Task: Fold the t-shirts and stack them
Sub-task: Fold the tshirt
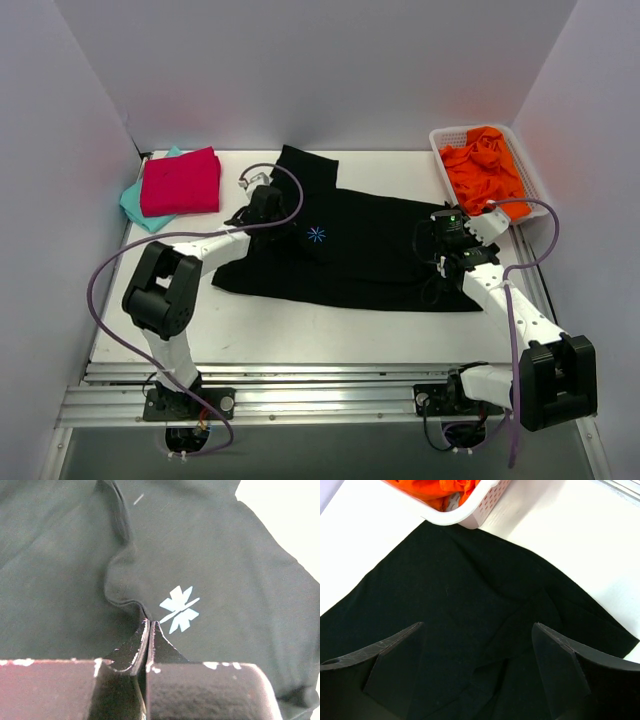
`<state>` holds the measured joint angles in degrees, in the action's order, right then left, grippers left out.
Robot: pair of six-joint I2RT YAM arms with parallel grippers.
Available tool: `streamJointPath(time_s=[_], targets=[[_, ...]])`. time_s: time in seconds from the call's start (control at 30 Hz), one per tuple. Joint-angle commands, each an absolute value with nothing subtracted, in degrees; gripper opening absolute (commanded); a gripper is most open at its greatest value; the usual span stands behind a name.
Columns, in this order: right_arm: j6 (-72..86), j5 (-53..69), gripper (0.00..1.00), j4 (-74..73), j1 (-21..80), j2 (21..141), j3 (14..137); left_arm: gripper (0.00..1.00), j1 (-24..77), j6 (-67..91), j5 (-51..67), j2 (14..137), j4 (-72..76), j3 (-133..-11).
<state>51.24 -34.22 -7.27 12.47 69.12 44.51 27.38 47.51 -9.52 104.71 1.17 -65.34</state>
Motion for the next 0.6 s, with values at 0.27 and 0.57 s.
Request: streamJointPath(time_s=[0.27,0.57], targets=[[51.50,-36.47,0.82,-8.79,13.01,67.06,44.47,0.94,23.73,45.25,5.18,122.08,12.47,-83.23],[50.46,-37.62,0.82,-8.97,15.20,63.81,44.21,0.94,27.33,46.84,-14.19,92.69,7.93,-58.48]])
